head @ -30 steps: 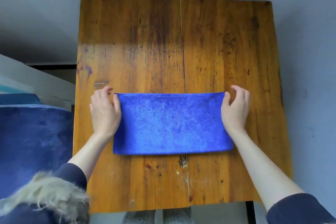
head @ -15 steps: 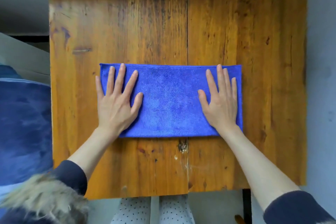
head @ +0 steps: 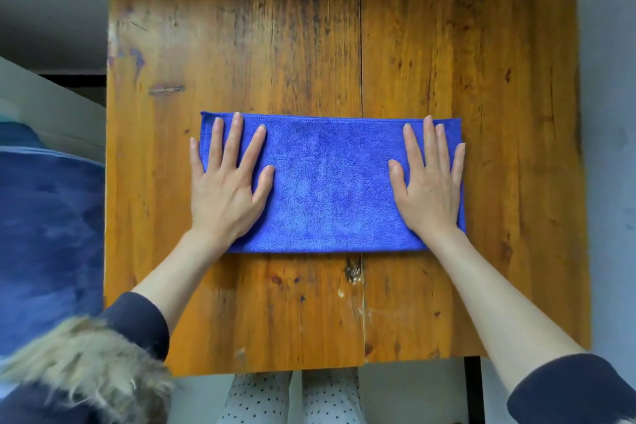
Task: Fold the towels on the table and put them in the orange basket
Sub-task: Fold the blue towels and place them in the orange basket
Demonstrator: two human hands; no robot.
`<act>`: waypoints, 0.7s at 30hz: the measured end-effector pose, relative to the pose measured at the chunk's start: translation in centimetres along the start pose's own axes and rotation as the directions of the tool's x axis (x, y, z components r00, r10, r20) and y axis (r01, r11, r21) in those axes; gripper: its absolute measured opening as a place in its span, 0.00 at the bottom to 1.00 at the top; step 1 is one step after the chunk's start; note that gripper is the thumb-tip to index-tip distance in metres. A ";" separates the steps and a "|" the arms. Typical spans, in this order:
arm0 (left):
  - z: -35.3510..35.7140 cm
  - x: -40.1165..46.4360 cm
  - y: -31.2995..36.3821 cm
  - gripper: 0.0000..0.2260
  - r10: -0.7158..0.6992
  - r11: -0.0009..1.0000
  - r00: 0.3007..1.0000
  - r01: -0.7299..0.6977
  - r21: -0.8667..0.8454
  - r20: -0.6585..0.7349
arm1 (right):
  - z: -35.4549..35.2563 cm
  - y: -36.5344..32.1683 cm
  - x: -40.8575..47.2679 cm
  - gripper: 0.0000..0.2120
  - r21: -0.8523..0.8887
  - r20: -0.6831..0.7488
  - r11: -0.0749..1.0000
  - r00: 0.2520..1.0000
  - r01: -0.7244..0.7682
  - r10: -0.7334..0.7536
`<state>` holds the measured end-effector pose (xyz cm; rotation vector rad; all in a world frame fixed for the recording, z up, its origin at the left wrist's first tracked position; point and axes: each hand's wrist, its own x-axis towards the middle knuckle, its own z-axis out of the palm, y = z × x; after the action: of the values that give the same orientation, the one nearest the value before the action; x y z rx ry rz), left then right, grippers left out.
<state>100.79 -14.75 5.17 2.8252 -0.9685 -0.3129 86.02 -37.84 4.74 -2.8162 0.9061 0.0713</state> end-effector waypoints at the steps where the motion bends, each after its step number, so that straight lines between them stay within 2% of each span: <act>1: -0.3 -0.1 -0.1 0.26 -0.003 0.998 1.000 0.003 -0.063 -0.007 | -0.1 -0.5 -0.3 0.27 0.011 0.002 0.999 0.999 -0.034 0.034; 4: -1.5 -1.0 -1.0 0.22 -0.061 0.968 0.988 0.024 -0.251 -0.140 | -0.3 -2.4 -2.4 0.28 0.071 -0.013 0.988 0.991 -0.135 0.136; 5: -1.9 -1.5 -1.5 0.21 -0.111 0.961 0.973 0.053 -0.272 -0.201 | -0.4 -3.3 -3.4 0.28 0.081 -0.009 0.989 0.992 -0.127 0.129; 7: -2.6 -2.5 -2.3 0.16 -0.258 0.938 0.934 0.180 -0.298 -0.248 | -0.3 -5.5 -5.5 0.28 0.080 0.021 0.997 1.000 -0.016 0.015; 9: -2.7 -3.2 -2.8 0.12 -0.389 0.889 0.903 0.315 -0.333 -0.185 | 0.1 -7.9 -6.3 0.26 0.076 0.043 0.989 0.990 0.128 -0.132; 11: -2.5 -3.5 -3.1 0.11 -0.448 0.850 0.890 0.396 -0.348 -0.083 | 0.6 -9.9 -5.5 0.26 0.066 0.036 0.980 0.981 0.186 -0.188; 15: -2.3 -3.1 -3.0 0.11 -0.485 0.820 0.874 0.453 -0.350 -0.006 | 1.5 -11.5 -4.1 0.27 0.034 0.085 0.991 0.987 0.133 -0.135; 21: -2.7 -2.1 -3.1 0.10 -0.498 0.794 0.862 0.498 -0.348 0.097 | 2.1 -11.8 -4.4 0.26 -0.019 0.073 0.994 0.992 0.104 -0.103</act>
<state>101.65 -10.87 7.46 2.6699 -0.1078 -0.4896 89.34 -25.52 4.97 -2.8555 0.7468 0.1690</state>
